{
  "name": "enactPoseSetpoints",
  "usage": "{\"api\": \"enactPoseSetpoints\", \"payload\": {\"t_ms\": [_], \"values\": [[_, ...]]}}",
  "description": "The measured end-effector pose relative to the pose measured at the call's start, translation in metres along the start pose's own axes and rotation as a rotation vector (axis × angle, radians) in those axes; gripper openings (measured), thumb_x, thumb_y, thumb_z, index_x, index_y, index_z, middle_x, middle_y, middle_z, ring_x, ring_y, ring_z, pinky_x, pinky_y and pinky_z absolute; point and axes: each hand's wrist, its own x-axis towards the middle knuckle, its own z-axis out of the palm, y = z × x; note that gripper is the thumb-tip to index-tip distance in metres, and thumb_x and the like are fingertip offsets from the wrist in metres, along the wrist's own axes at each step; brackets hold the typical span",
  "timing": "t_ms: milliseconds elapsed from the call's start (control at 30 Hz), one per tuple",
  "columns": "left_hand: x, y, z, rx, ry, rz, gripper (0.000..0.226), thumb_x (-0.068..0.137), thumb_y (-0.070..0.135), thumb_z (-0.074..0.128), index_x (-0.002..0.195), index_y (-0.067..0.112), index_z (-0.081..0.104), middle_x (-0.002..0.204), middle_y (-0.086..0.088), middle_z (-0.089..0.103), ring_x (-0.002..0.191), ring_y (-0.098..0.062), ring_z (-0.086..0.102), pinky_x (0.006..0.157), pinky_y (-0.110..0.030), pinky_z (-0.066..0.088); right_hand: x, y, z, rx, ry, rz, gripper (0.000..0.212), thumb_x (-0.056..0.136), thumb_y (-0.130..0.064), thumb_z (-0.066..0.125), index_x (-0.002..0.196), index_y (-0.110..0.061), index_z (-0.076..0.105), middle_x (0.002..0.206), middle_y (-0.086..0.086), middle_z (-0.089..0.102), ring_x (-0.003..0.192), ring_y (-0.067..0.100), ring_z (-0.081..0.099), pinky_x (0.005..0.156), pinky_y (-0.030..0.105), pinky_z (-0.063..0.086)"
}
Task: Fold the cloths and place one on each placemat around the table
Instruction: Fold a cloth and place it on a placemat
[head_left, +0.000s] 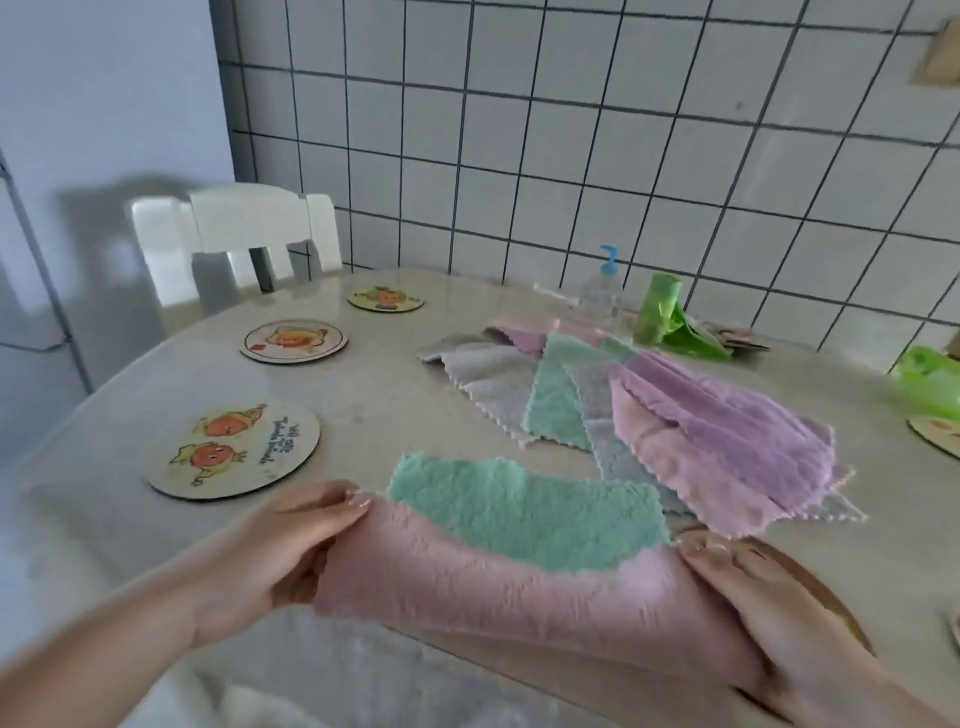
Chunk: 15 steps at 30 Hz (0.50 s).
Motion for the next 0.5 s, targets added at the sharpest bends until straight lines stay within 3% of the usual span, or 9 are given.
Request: {"api": "enactPoseSetpoints", "payload": {"t_ms": [67, 133, 233, 367, 500], "values": [[0.004, 0.0, 0.0, 0.058, 0.027, 0.025, 0.018, 0.09, 0.025, 0.054, 0.078, 0.016, 0.063, 0.073, -0.007, 0.047, 0.062, -0.017, 0.046, 0.048, -0.024, 0.04, -0.001, 0.004, 0.003, -0.071, -0.043, 0.003, 0.029, 0.076, -0.031, 0.066, 0.077, -0.003, 0.066, 0.076, 0.008, 0.063, 0.077, 0.017, 0.058, 0.077, 0.033, 0.04], [0.014, 0.004, 0.001, 0.118, 0.065, 0.082, 0.018, 0.093, 0.021, 0.052, 0.08, 0.012, 0.061, 0.071, -0.006, 0.051, 0.059, -0.014, 0.05, 0.049, -0.023, 0.044, 0.003, 0.004, 0.005, -0.118, -0.028, -0.002, 0.017, 0.081, -0.025, 0.065, 0.079, -0.008, 0.067, 0.075, 0.018, 0.062, 0.074, 0.021, 0.058, 0.072, 0.035, 0.039], [0.035, 0.009, 0.001, 0.274, 0.122, 0.178, 0.014, 0.095, 0.017, 0.049, 0.091, 0.009, 0.06, 0.08, -0.008, 0.059, 0.067, -0.013, 0.056, 0.059, -0.025, 0.05, 0.023, 0.0, 0.005, -0.324, 0.039, -0.127, 0.015, 0.086, -0.019, 0.062, 0.073, -0.022, 0.068, 0.079, 0.0, 0.068, 0.075, 0.017, 0.061, 0.07, 0.035, 0.043], [0.066, 0.019, 0.003, 0.407, 0.147, 0.25, 0.01, 0.094, 0.012, 0.05, 0.101, 0.009, 0.056, 0.098, -0.019, 0.062, 0.08, -0.019, 0.058, 0.067, -0.026, 0.052, 0.058, -0.004, 0.005, -0.418, 0.073, -0.201, 0.013, 0.088, -0.019, 0.061, 0.08, -0.028, 0.064, 0.087, -0.006, 0.066, 0.078, 0.012, 0.061, 0.065, 0.03, 0.042], [0.092, 0.019, 0.001, 0.612, 0.153, 0.289, 0.014, 0.092, 0.016, 0.055, 0.103, 0.023, 0.053, 0.096, -0.008, 0.064, 0.088, -0.024, 0.063, 0.078, -0.034, 0.05, 0.084, 0.001, 0.005, -0.565, 0.061, -0.261, 0.018, 0.086, -0.021, 0.065, 0.082, -0.038, 0.06, 0.091, -0.018, 0.063, 0.087, 0.0, 0.057, 0.066, 0.023, 0.043]]}}
